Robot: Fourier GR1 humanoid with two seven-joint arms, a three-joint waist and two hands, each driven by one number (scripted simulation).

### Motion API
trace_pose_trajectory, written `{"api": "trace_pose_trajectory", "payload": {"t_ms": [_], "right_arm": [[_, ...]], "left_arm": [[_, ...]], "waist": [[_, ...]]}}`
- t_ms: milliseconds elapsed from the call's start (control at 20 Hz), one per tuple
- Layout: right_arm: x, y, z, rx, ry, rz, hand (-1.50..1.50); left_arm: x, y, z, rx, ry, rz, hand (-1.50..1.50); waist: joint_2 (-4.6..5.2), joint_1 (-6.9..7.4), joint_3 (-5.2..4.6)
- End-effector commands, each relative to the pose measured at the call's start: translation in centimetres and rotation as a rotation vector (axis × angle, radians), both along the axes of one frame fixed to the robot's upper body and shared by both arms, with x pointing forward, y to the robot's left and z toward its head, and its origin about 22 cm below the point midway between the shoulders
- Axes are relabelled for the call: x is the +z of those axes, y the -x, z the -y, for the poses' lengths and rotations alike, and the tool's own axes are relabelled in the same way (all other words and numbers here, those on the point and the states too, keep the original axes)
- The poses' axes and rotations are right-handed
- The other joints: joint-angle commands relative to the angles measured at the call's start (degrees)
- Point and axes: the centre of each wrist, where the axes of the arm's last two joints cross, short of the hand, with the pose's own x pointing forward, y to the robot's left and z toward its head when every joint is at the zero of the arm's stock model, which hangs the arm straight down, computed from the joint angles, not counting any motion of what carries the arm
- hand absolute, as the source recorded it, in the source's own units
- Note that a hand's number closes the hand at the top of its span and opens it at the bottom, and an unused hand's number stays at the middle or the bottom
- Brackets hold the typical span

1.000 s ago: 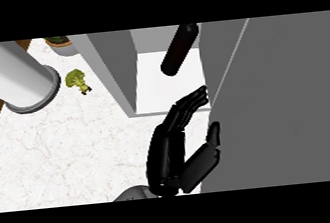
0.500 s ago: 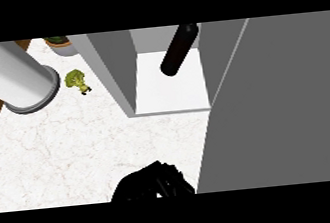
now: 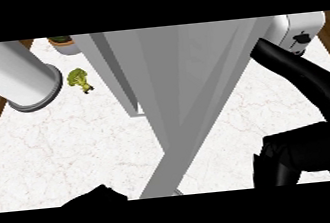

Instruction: Pick up the wine, place it into the cabinet and close the cabinet

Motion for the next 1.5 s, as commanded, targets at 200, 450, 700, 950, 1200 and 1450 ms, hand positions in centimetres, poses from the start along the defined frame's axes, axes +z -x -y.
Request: {"api": "trace_pose_trajectory", "payload": {"t_ms": [200,450,700,950,1200,1450], "right_arm": [[-0.2,2.9,-3.6,0.268,0.000,-0.093,1.50],[0.1,1.3,-8.6,0.302,0.113,-0.058,1.50],[-0.5,-0.8,-13.6,0.244,0.134,-0.031,1.50],[0.4,-4.0,-17.2,0.116,0.115,0.007,1.50],[0.3,-9.0,-19.2,0.018,0.096,0.014,1.50],[-0.4,-13.2,-20.5,-0.033,0.104,-0.050,1.50]], "left_arm": [[0.6,0.4,-7.2,0.036,0.019,0.040,1.50],[-0.1,0.2,-11.5,0.064,0.021,0.064,1.50],[3.1,0.2,-15.1,0.026,-0.012,0.075,1.50],[2.6,-0.4,-18.3,-0.011,0.012,0.046,1.50],[4.0,-1.1,-18.7,-0.017,0.026,0.070,1.50],[4.2,-0.9,-20.2,-0.032,0.015,0.076,1.50]], "waist": [[-0.41,0.23,-0.51],[-0.18,0.72,-0.48],[-0.18,2.39,-0.43],[0.07,2.25,-0.45],[0.58,1.96,-0.33],[0.56,2.61,-0.35]]}}
